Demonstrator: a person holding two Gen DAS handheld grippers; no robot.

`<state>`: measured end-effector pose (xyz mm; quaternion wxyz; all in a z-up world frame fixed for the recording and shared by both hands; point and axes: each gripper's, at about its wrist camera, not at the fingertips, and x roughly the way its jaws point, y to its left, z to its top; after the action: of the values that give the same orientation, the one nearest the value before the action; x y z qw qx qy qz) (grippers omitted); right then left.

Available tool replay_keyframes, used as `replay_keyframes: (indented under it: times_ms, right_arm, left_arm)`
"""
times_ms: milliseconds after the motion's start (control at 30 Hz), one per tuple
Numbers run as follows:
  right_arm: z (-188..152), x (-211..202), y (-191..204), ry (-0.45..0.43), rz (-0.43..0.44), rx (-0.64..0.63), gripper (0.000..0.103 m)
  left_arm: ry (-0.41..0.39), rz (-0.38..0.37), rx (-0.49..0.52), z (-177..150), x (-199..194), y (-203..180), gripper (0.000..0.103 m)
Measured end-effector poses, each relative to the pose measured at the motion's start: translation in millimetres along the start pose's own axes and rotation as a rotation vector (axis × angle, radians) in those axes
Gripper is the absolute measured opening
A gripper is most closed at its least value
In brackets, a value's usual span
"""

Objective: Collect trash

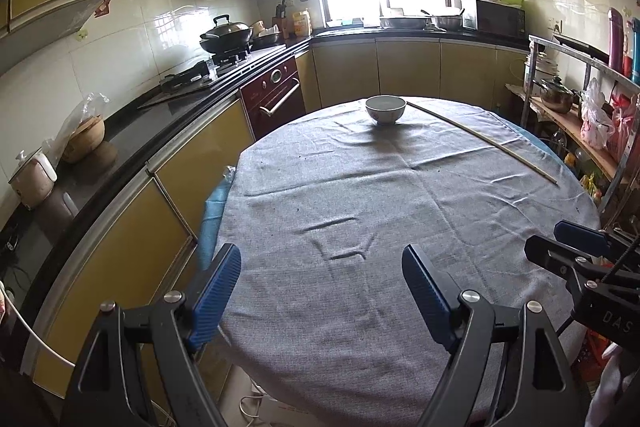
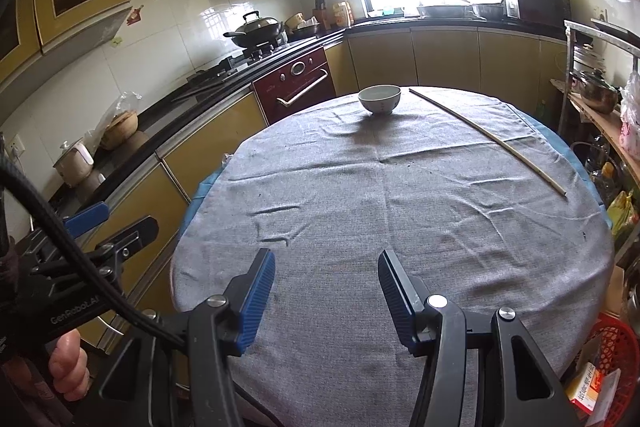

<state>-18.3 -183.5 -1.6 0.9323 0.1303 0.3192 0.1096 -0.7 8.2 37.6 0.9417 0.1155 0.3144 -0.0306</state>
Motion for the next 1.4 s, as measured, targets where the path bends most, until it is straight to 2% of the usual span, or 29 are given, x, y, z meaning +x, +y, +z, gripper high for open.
replay_keyframes:
  times_ms: [667, 1400]
  right_arm:
    - [1.9, 7.0, -1.2, -0.005, -0.022, 0.007, 0.058]
    - [-0.2, -0.7, -40.2, -0.024, -0.012, 0.064, 0.058]
  left_arm:
    - [-0.012, -0.002, 0.031, 3.0, -2.0, -5.5, 0.083]
    - [0.002, -0.012, 0.089, 15.6, 0.3, -42.8, 0.083]
